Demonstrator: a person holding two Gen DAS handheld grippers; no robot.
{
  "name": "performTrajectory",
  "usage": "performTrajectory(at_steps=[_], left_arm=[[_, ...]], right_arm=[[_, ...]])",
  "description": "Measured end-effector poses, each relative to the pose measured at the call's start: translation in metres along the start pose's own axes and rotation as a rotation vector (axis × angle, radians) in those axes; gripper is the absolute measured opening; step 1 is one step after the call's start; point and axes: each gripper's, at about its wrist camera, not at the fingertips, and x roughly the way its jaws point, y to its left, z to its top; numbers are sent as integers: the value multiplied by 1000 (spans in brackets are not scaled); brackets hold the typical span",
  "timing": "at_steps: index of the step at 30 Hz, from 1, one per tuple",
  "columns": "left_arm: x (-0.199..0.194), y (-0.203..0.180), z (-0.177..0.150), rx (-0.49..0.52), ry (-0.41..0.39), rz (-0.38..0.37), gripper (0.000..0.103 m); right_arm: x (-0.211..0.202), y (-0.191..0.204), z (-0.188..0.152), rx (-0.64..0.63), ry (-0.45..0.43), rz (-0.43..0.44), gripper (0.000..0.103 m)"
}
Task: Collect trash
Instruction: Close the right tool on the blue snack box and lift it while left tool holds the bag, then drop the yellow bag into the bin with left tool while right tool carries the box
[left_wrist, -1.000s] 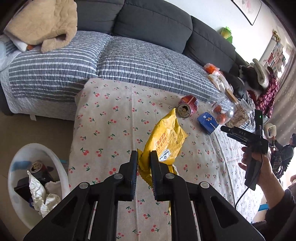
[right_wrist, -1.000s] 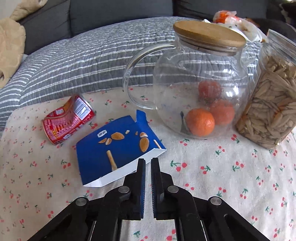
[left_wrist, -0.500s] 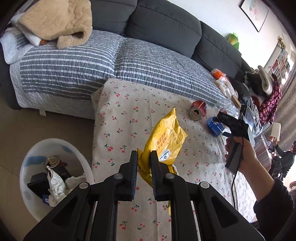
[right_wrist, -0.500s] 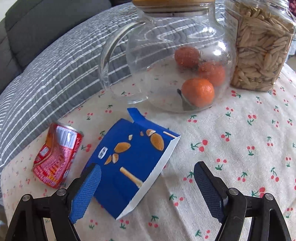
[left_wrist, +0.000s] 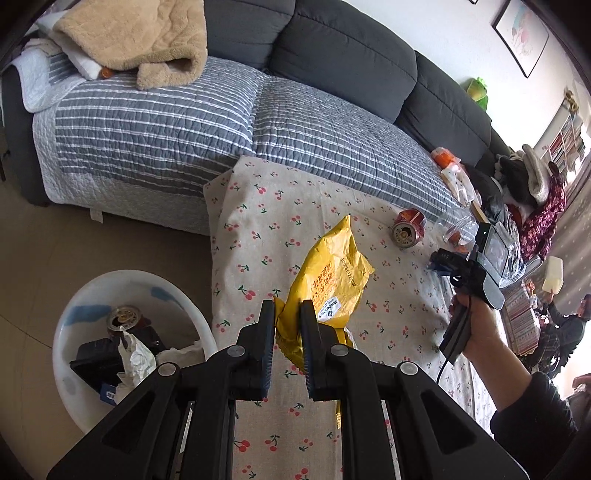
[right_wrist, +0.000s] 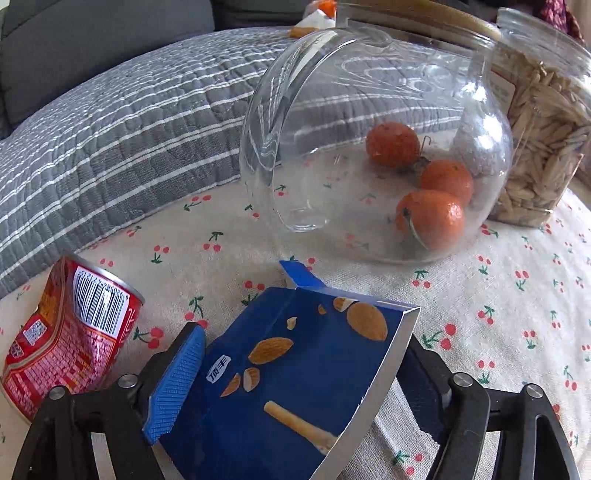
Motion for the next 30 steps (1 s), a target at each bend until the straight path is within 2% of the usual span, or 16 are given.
performTrajectory(at_steps=[2,3,4,6,12,16,20,24,30], left_arm=[[-4,1,-2,-6,-3,2,14],[-6,2,-2,-8,-6,2,14],[-9,2,-3,-10,-9,1,14],[-15,4,-4,-13,-19,-1,14],[-39,11,-11,-23,-51,-4,14],[-54,17,-18,-30,-65,1,14],[-67,29,-25,-43,-76,25,14],[-77,50,-33,-70,-85,77,14],[-80,104,-41,-171,-74,191,14]], right_arm=[[-7,-2,-4,-12,1,26,62],[-12,-4,-5,-22,7,50,32],[-17,-7,-5,-20,13,89,23],[-28,-15,-6,-6,32,151,17],[-81,-41,-7,-36,-1,268,14],[-116,-52,-15,-42,27,419,14],[-144,-52,-30,-94,74,509,14],[-162,-42,-52,-139,109,564,14],[-170,-13,-85,-210,168,618,15]])
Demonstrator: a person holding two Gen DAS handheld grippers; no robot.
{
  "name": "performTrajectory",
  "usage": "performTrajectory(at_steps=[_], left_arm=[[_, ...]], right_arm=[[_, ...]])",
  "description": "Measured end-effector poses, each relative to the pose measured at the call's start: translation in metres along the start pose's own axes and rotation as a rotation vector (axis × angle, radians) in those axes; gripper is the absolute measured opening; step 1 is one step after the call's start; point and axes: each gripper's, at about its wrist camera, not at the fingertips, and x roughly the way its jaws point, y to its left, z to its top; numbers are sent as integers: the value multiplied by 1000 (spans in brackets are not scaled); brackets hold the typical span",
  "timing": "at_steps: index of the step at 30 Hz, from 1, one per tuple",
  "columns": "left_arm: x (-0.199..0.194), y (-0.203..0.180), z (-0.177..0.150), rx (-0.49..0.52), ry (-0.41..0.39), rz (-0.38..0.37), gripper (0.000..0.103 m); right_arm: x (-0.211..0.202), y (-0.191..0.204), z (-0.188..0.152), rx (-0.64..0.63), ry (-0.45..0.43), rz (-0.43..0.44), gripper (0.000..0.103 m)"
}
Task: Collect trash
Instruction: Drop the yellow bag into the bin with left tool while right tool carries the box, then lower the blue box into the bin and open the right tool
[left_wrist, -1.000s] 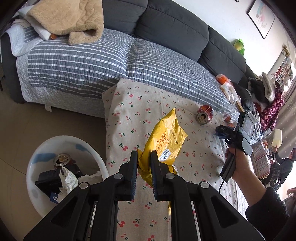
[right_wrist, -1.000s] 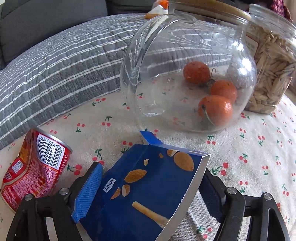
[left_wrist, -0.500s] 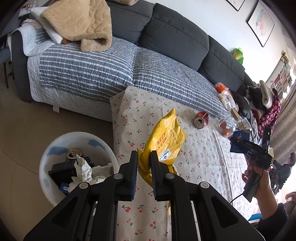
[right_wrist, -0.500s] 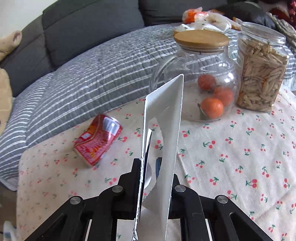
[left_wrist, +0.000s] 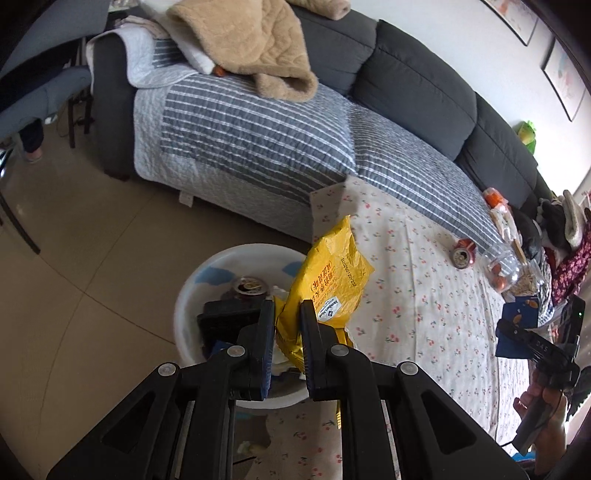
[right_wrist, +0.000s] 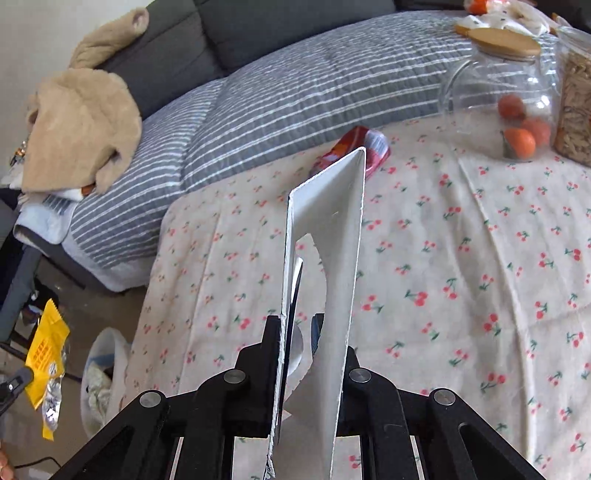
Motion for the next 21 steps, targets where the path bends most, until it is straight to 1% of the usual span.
performTrajectory(at_steps=[3,5,7,9,10,12,14,16,17,18,19,21], left_arm=[[8,25,1,-60,10,52,14],[18,37,1,-93,33,57,14],[28,42,-2,-102,65,77,15],[39,43,-5,-92,106,99,17],[45,43,-8,-81,138,106,18],[61,43,-15,-55,232,114,20],[67,47,-18,-67,263,121,23],[66,50,-19,-82,277,100,30],[65,51,-19,-79,283,83,44],[63,50,-19,-71,284,77,55],[60,50,-20,-61,279,78,57],[51,51,-20,-52,263,82,58]], right_arm=[[11,19,-8,-35,27,20,15],[16,30,-12,-57,40,32,15],[21,40,-16,-80,51,42,15],[26,50,-19,-97,61,55,15],[29,55,-21,-104,67,64,15],[33,66,-23,-120,79,79,15],[37,78,-27,-141,90,100,15],[42,94,-31,-172,104,127,15],[44,103,-34,-191,114,142,15],[47,113,-37,-215,123,159,15],[49,123,-40,-241,134,176,15],[55,145,-47,-288,152,211,15]])
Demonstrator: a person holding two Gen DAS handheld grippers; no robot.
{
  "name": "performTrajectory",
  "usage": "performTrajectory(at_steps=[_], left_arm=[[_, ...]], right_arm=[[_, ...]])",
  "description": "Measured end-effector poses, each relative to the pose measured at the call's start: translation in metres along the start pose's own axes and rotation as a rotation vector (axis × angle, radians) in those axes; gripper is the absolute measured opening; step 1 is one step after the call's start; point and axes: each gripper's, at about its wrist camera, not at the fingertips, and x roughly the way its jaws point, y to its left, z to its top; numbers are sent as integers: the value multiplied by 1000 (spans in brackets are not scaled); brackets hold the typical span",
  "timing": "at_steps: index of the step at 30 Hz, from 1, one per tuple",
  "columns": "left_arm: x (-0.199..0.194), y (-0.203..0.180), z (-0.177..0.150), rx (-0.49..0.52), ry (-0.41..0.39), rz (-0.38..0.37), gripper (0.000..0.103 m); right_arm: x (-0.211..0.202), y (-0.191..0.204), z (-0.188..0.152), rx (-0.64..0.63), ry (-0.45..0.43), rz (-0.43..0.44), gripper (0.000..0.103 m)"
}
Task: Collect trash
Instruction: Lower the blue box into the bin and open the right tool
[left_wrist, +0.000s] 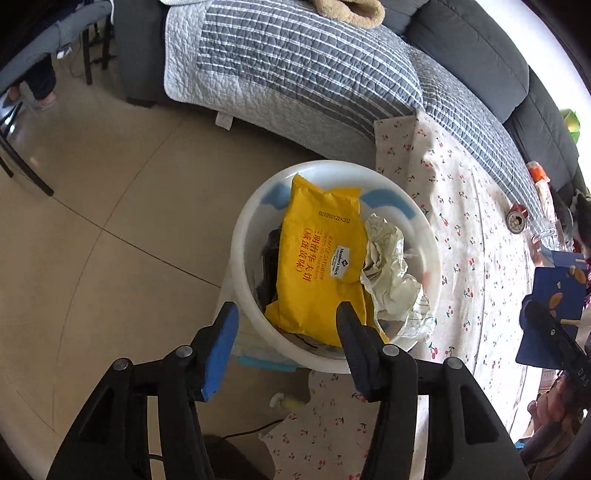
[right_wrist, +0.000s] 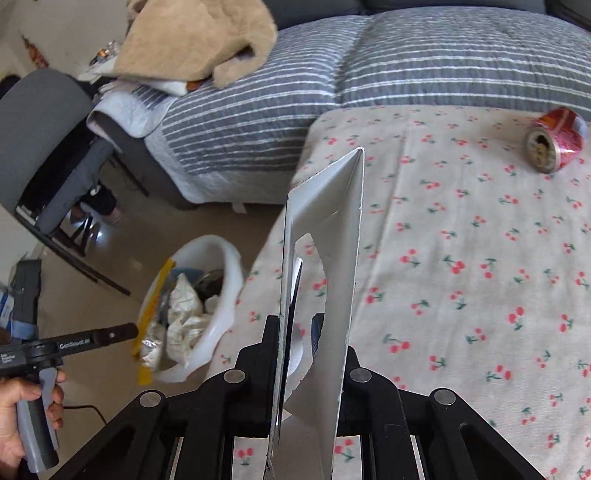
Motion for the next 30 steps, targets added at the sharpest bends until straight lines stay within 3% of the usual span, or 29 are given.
performTrajectory(at_steps=[2,6,9,17,21,23,25,30], left_arm=[[-10,5,-1,-10,-25,-10,61],[-28,13,-4,-22,-69,0,82],[-36,18,-6,-13,-77,14,87],[-48,26,-4,-24,-98,-19,88],[-51,29,-2,-30,-105,-27,88],[-52,30,-2,-35,-106,-25,88],[-51,30,-2,-38,-106,-24,88],[-50,27,-3,-33,-103,-17,88]], right_arm=[[13,22,0,-52,26,29,15],[44,58,0,-133,84,53,15],[69,76,3,-164,122,45,16],[117,101,10,-334,249,-70,17],[122,99,18,-340,263,-109,21],[120,96,22,-317,256,-108,29],[117,96,24,-305,244,-106,46],[107,93,29,-270,213,-105,48]])
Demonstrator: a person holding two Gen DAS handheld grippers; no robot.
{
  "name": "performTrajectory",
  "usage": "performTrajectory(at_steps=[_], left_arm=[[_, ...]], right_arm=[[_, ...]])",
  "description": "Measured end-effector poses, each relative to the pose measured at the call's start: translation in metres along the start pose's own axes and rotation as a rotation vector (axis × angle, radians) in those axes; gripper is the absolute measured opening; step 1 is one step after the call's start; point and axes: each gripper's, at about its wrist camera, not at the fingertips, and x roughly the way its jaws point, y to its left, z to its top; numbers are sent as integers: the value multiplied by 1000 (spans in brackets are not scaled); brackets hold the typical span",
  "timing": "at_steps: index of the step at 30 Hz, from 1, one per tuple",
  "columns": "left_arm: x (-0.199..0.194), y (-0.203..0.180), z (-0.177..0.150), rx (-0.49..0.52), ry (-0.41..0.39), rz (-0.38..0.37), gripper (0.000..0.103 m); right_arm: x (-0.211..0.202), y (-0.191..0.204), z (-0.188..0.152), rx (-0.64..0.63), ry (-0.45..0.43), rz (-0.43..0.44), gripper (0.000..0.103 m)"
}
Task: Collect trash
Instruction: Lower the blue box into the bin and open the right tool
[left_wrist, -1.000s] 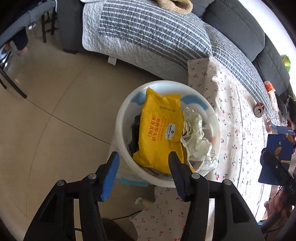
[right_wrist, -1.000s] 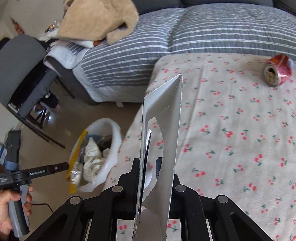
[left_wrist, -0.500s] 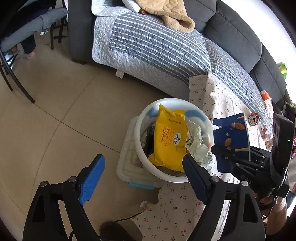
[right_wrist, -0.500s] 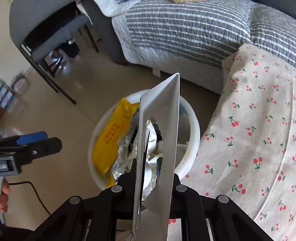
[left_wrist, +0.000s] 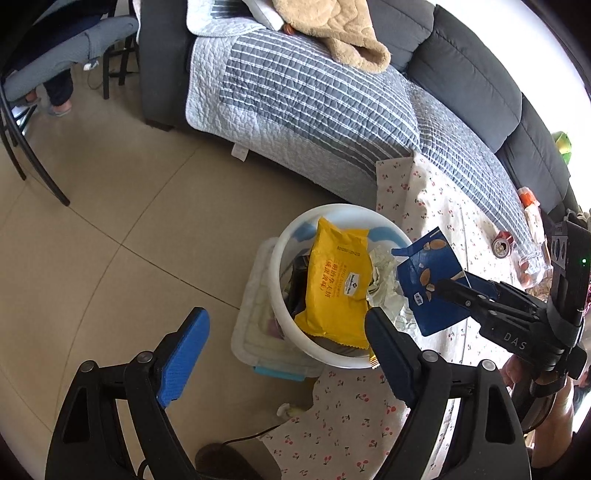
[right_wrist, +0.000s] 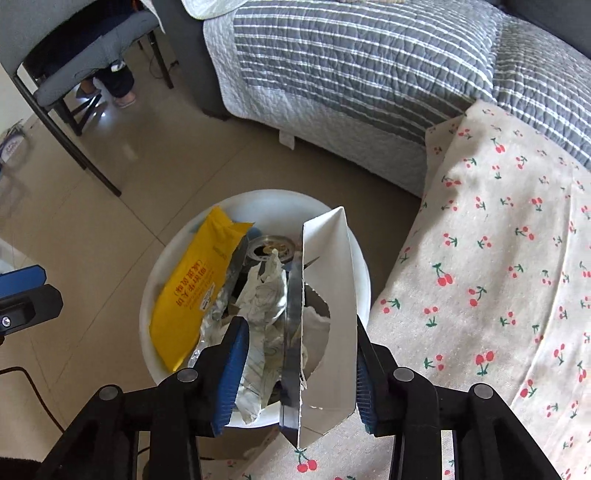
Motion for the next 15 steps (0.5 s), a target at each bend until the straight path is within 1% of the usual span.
performTrajectory(at_steps=[3,6,7,8,9,10,13,15], left_arm=[[1,-4,-1,6,2,2,88],[2,-9,-2,5,2,-7,88],[2,-11,-2,4,1,-11,88],[2,-13,-2,4,1,-14,88],[2,-14,-2,6,0,-17,88],[2,-15,-3,7,0,-20,88],[2,-17,-2,10,1,-25,88],[2,-17,-1,8,1,-26,88]], right_arm=[[-9,-8,-3,38,-24,18,52],[-14,-14,-6,60,-40,39,52],[-14,-14,-8,55,-43,27,50],[-13,-14,-9,44,-44,4,44],[-11,-13,-10,32,-39,-22,22],[-9,-13,-11,26,-37,-45,20],[-7,-14,-9,30,-65,-56,16],[-6,-10,-4,9,-83,-87,15]])
